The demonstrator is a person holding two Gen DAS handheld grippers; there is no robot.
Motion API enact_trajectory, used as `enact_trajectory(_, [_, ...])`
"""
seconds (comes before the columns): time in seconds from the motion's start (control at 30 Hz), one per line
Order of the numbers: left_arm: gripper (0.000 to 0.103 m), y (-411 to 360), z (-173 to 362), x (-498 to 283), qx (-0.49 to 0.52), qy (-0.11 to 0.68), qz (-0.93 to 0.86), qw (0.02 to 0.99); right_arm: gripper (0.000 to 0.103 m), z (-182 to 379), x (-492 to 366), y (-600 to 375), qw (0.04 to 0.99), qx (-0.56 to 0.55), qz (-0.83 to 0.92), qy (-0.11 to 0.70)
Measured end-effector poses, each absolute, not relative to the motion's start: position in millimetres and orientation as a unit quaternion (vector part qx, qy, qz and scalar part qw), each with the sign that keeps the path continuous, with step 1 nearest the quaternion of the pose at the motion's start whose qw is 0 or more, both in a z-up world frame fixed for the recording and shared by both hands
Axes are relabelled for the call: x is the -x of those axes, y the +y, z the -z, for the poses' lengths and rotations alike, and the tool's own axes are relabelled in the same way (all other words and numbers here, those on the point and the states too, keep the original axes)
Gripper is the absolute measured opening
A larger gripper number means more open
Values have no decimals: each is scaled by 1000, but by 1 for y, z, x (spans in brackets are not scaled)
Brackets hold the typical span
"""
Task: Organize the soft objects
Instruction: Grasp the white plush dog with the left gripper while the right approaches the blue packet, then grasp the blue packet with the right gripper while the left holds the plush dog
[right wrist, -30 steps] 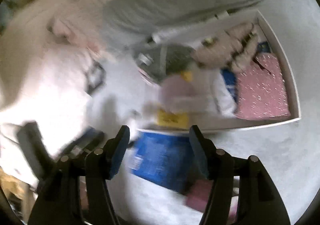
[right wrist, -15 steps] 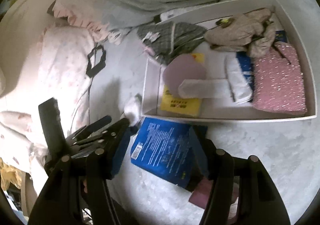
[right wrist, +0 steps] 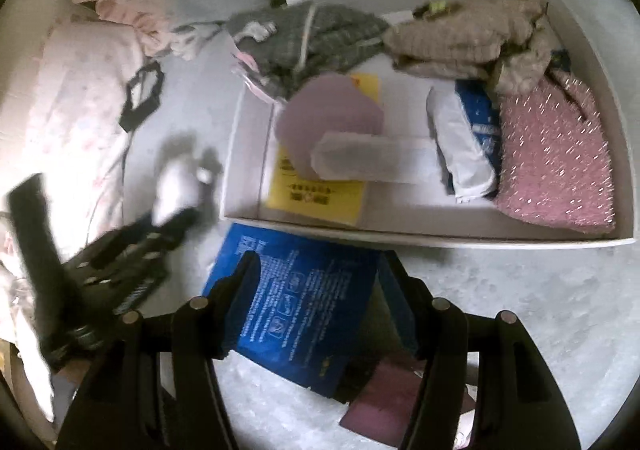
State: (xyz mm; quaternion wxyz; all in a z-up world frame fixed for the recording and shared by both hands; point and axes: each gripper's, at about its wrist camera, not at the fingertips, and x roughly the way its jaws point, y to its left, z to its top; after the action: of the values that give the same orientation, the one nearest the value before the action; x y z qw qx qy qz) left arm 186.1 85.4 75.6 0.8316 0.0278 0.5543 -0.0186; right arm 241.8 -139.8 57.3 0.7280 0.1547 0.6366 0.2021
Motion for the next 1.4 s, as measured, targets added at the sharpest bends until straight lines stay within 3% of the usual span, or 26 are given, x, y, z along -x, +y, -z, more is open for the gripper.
enact_trajectory(0.4, [37,84,-92,-195,-7,500,15,866,63,-34,-228,-131,703,-159,-199,664])
enact_trajectory(0.87, [37,75,-85,-198,-36,529,-6,848,65,-16,-221,-128,659,-208,-226,686])
enact_trajectory(1.2, [37,79,-84,-200,-28,534,-14,845,35,-19,-224,-125,682,-200,-217,670])
enact_trajectory(1.4, [37,78,-88,-197,-35,541,-38,840,24,-22,-224,-132,683,-211,-222,663])
